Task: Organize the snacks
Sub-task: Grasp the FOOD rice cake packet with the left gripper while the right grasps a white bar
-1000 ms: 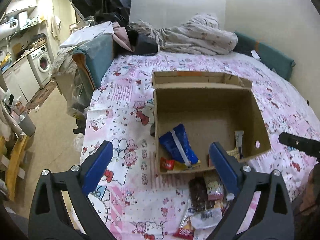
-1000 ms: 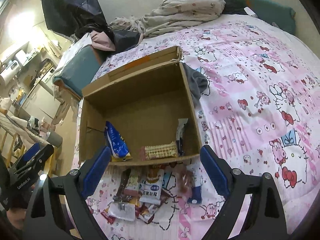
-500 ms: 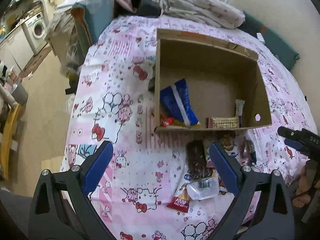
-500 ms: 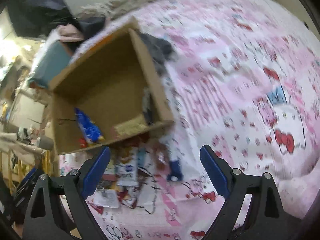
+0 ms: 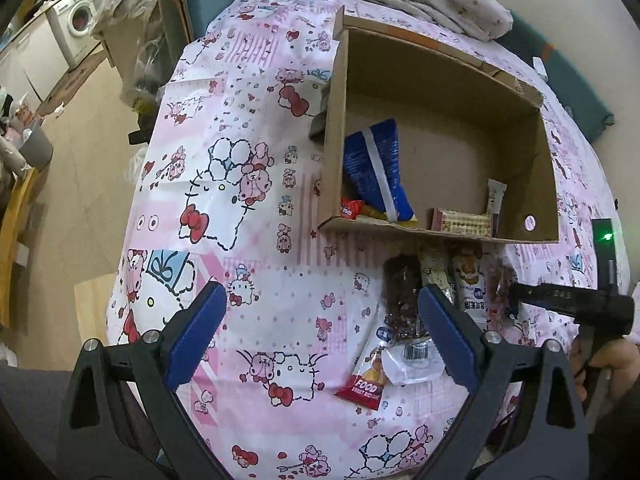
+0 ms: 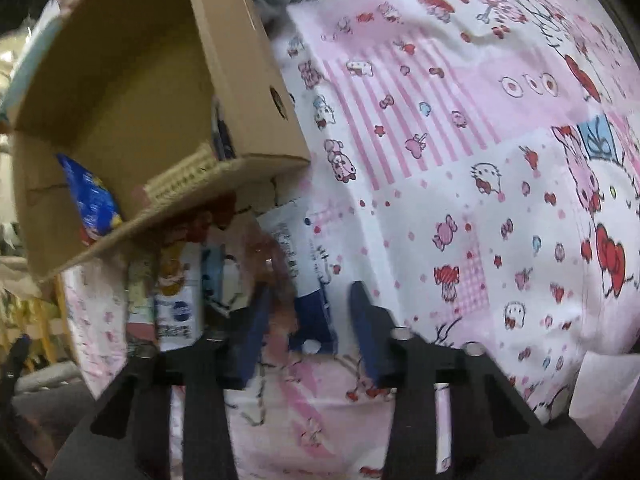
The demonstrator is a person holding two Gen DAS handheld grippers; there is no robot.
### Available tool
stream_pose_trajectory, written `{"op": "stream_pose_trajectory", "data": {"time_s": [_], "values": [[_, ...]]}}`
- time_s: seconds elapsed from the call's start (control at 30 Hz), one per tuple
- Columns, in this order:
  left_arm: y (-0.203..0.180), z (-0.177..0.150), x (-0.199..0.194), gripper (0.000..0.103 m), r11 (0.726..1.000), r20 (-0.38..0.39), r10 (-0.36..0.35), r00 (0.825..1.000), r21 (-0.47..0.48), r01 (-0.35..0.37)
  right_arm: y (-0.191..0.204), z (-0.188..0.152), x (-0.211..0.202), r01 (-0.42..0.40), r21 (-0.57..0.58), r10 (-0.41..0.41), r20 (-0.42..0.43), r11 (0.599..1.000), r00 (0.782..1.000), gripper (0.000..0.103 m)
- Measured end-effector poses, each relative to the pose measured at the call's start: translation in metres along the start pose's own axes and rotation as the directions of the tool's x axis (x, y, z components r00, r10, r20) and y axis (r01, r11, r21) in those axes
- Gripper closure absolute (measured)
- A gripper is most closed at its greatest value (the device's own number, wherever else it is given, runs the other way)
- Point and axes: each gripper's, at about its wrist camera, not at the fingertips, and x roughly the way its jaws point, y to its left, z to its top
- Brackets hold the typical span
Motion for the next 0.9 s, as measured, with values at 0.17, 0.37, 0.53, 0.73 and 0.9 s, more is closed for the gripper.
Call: {"op": "stream_pose_trajectory", "data": {"time_s": [0.17,0.37,0.53,0.73,0.9], "values": [[0.002,0.001,0.006,0.008,1.0,-0.026,0.01,1.0,-0.007,-0.01,0.003,-0.002,0.001,0.052,-0.047,-0.052,0.006,0.998,0.999,0.086],[-0.003,-0.01,0.019,0.008,0.998,-0.117,0.025,0.993,0.061,-0.018,0.004,-0.026,-0.038,-0.055,-0.05,0.058,0.072,0.997,0.996,0.086],[-0.022,-0.035,0.043,0.012,0.983,-0.264,0.027,0.964,0.183,0.022,0.024,-0.055,-0.077,-0.191,-0.156,0.214,0.146,0.969,0.966,0.086],[-0.056,-0.066,0.06,0.038,0.937,-0.332,0.067,0.941,0.346,0.055,0.03,-0.071,-0.079,-0.201,-0.165,0.225,0.143,0.966,0.964,0.086],[-0.063,-0.077,0.082,0.051,0.924,-0.371,0.114,0.922,0.38,0.039,0.023,-0.06,-0.075,-0.22,-0.131,0.24,0.156,0.967,0.958,0.086]]}}
